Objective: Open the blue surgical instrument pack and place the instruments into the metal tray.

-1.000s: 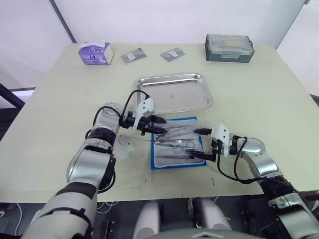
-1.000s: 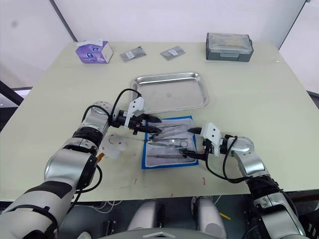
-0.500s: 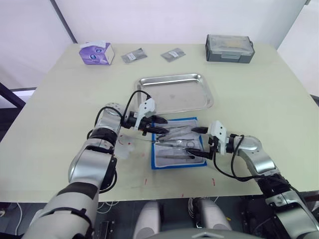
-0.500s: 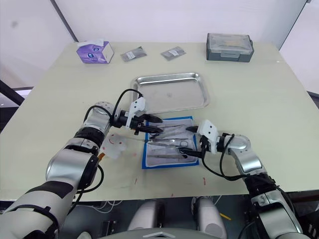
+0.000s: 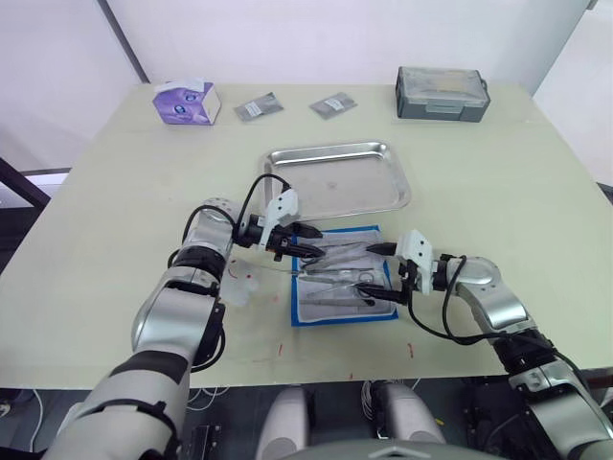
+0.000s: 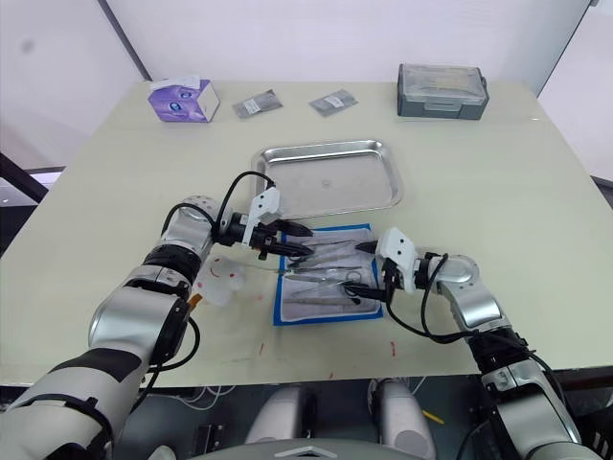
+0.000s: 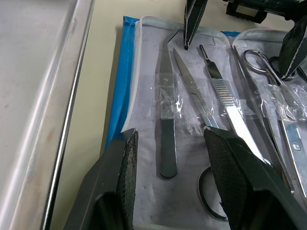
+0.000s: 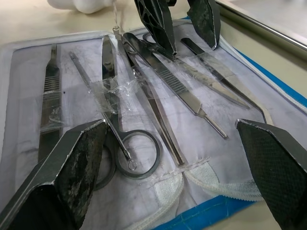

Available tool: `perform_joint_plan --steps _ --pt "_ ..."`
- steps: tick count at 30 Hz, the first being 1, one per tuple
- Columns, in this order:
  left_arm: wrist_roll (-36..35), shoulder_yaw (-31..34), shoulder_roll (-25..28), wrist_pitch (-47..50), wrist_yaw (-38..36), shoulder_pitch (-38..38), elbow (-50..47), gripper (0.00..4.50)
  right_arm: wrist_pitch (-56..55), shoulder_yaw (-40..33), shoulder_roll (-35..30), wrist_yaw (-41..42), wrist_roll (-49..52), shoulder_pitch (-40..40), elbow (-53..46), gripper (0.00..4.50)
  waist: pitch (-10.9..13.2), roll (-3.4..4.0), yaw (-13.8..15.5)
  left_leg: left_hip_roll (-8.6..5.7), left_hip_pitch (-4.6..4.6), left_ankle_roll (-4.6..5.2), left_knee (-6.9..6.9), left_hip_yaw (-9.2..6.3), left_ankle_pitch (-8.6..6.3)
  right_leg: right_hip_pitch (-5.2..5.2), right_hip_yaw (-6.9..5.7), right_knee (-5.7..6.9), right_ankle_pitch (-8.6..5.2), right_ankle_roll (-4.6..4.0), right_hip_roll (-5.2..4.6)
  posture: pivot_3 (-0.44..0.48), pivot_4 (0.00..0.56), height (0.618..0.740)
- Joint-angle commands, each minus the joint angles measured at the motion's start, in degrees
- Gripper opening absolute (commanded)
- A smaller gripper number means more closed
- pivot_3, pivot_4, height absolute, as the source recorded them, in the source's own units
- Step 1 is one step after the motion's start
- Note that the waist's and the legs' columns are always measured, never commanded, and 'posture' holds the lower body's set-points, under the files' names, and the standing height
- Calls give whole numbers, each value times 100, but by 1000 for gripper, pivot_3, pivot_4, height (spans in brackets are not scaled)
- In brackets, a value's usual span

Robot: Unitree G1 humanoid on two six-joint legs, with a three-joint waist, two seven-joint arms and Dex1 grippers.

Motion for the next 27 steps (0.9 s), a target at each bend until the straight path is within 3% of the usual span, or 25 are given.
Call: perform_joint_plan --steps 1,11,14,17,18,27 --pt "93 -19 -4 45 -36 9 32 2337 73 322 -234 14 -538 289 563 4500 -1 0 9 0 0 0 0 1 0 1 0 -1 0 0 0 0 150 734" --pt "137 -41 -9 57 -27 -7 59 2337 104 413 -192 -55 -578 318 603 4500 -12 2 22 -2 0 0 1 1 0 3 0 -2 0 0 -2 0 150 734" --pt "153 -44 -20 86 -36 -18 72 1638 111 413 -186 -67 -568 318 600 4500 -20 3 21 -2 0 0 0 0 0 3 0 -3 0 0 -2 0 150 734" --pt "174 -57 -37 106 -36 -19 76 265 114 409 -182 -78 -559 318 593 4500 -22 3 20 -2 0 0 0 0 0 4 0 -4 0 0 -2 0 150 734" --pt "190 -69 -41 105 -25 -17 77 59 112 407 -182 -80 -558 319 593 4500 -23 3 20 -2 0 0 0 0 0 4 0 -4 0 0 -2 0 150 734" --pt "288 -107 -44 53 34 -33 80 59 143 413 -186 -93 -552 351 550 4500 -32 5 21 -2 7 0 0 1 0 16 -3 -9 0 0 -2 0 150 734"
